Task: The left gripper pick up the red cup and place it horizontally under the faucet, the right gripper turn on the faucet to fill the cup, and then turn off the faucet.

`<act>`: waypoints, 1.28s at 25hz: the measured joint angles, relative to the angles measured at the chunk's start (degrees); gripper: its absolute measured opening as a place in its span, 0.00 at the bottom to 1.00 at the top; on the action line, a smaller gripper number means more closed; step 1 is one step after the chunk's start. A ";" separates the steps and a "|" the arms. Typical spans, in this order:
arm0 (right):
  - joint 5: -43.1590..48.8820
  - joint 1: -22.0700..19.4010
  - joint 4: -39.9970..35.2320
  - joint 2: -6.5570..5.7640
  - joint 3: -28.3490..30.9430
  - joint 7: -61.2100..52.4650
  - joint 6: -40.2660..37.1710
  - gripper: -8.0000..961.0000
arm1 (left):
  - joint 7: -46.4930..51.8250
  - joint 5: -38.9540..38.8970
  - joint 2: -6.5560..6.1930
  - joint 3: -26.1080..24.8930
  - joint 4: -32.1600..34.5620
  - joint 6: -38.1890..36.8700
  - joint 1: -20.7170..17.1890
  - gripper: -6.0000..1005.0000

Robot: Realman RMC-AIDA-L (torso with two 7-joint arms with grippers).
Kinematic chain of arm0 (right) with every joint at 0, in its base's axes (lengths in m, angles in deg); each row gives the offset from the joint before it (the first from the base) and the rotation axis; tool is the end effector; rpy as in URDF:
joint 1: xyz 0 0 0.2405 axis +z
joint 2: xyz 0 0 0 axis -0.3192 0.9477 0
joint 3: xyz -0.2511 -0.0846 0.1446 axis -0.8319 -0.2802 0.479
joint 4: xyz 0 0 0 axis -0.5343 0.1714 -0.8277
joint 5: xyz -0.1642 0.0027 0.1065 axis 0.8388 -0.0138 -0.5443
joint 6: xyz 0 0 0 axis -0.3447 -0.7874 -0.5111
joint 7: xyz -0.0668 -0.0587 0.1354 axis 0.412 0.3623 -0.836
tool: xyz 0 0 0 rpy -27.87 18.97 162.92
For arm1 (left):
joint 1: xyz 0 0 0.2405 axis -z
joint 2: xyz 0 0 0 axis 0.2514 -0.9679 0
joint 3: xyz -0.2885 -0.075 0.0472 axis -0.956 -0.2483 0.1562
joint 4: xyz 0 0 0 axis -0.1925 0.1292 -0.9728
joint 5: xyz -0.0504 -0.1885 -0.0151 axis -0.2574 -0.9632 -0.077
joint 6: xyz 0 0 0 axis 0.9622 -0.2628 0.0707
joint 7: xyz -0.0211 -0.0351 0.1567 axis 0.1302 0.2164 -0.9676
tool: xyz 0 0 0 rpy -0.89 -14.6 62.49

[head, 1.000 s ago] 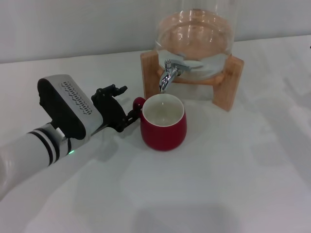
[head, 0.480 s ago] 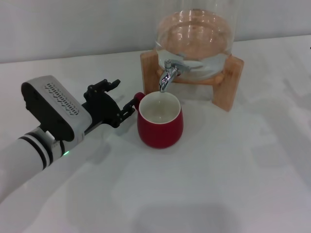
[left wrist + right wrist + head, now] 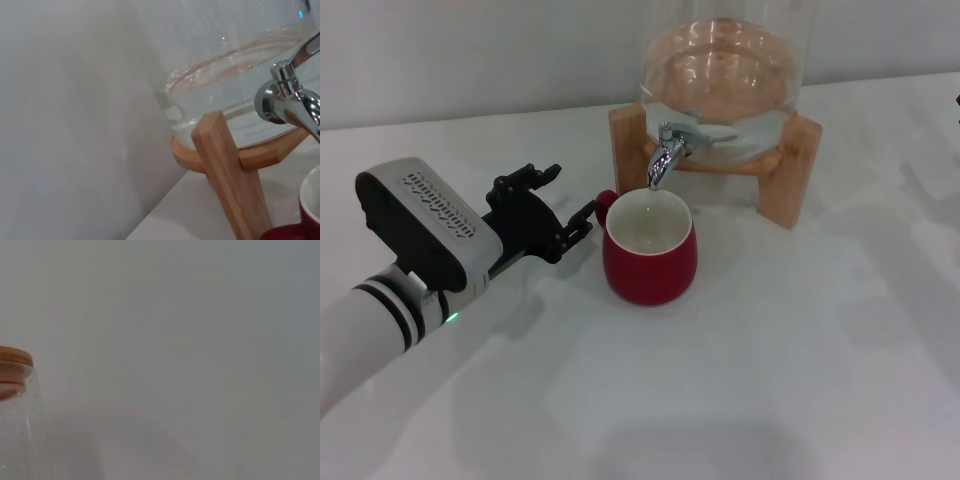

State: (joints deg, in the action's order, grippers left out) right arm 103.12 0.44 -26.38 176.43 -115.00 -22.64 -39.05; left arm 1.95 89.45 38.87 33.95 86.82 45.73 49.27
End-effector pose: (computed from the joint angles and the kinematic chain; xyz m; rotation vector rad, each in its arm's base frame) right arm 0.3959 0.3290 0.0561 -1.4830 0.6372 0.9306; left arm -0.2466 0.4019 -0.1373 -2.3416 -0.0396 -0.3444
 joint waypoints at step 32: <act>0.00 -0.06 -0.18 0.00 -0.02 -0.05 -0.04 0.91 | -0.04 -6.34 0.09 -0.15 -0.71 -1.44 -0.87 0.61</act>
State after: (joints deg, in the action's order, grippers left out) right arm 103.12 0.37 -26.56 176.43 -115.02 -22.69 -39.09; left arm 1.91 83.11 38.96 33.80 86.11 44.29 48.40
